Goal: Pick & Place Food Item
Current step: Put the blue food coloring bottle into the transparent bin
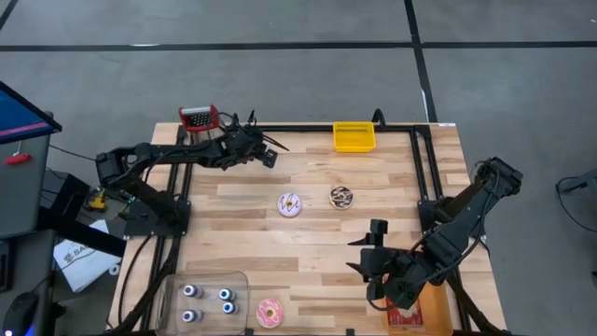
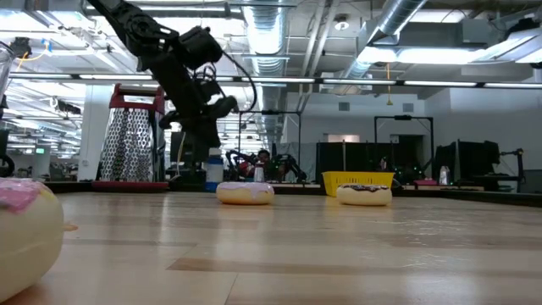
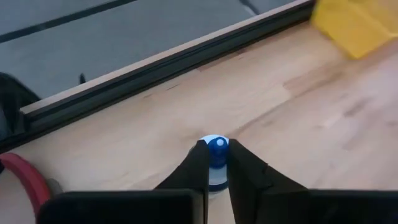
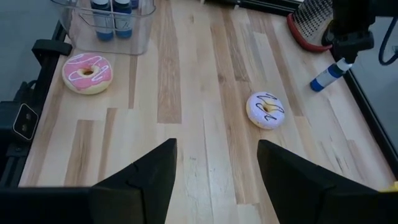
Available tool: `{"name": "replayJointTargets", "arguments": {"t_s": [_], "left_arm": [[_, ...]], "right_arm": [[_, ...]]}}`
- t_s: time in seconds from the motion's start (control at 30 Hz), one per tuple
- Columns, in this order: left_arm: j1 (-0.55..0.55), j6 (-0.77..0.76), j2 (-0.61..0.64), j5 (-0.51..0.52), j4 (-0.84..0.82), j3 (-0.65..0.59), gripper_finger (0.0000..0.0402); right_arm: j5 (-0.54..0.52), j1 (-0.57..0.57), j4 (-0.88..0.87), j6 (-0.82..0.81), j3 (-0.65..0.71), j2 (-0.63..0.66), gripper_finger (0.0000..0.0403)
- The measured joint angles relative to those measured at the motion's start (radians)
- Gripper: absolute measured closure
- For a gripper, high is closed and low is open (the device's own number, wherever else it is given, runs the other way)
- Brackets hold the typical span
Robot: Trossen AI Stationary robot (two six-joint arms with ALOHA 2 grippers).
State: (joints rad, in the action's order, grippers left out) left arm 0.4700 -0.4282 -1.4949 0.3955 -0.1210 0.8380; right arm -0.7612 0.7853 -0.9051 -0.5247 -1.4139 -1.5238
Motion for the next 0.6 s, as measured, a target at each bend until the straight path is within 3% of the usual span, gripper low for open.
{"name": "replayJointTargets", "arguments": {"t_s": [0.17,0.33,0.47,0.6], "left_arm": [[-0.069,0.003,0.073,-0.023,-0.033,0.0,0.038],[-0.195,-0.018,0.217,-0.021,-0.172,0.0,0.038],[-0.361,-0.094,0.35,-0.016,-0.3,0.0,0.038],[-0.584,-0.211,0.453,0.054,-0.378,0.0,0.038]], "right_arm": [[-0.004,0.0,-0.001,-0.006,0.0,0.0,0.0187],[-0.008,0.005,-0.011,-0.021,-0.001,0.0,0.0187],[-0.01,0.013,-0.017,-0.042,-0.001,0.0,0.0187],[-0.028,0.021,-0.023,-0.053,0.0,0.0,0.0187]]}}
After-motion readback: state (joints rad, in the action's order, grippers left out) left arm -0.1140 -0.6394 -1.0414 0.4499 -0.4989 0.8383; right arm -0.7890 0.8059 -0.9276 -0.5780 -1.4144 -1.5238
